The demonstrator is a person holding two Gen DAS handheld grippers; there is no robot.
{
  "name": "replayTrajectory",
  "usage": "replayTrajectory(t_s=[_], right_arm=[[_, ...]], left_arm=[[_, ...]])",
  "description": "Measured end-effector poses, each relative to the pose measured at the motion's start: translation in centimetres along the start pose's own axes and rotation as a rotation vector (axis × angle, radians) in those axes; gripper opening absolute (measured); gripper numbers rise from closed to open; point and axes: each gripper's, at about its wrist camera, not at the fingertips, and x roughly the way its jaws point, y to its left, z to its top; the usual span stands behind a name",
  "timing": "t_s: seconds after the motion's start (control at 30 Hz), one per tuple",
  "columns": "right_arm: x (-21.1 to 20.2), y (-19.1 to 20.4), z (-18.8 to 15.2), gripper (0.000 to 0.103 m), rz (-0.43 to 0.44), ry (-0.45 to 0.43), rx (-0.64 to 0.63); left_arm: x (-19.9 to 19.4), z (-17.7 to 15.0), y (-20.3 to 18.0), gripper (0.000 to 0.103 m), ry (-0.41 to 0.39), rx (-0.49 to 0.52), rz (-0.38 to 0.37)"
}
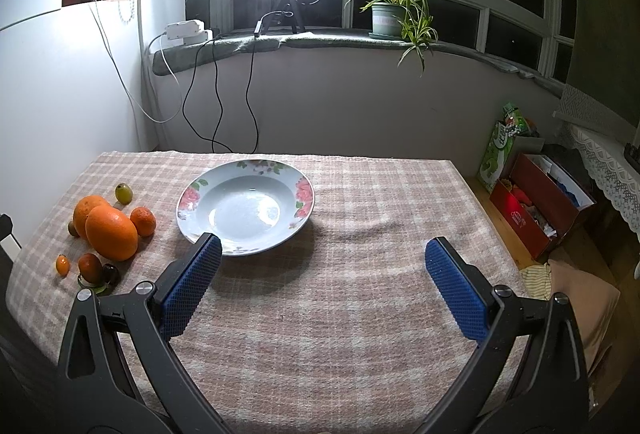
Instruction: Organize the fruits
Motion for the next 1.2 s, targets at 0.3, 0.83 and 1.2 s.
replayTrajectory(t_s=[0.3,0.83,1.2], right_arm=[[0.0,0.4,-0.1,0.103,0.006,0.005,-0.004],[1.6,2.1,-0.3,0.103,0.168,0.048,-0.02],[5.6,7.5,-0.6,0.103,0.47,0.164,-0.028]], left_arm=[[0.0,-0.1,0.0,0.085,0.001,-0.003,0.0],[2.4,-1.0,0.8,0.085,0.06,-0.053,-0.075],[6.0,-1.1,1.1,0.083,0.143,-0.117,-0.231]])
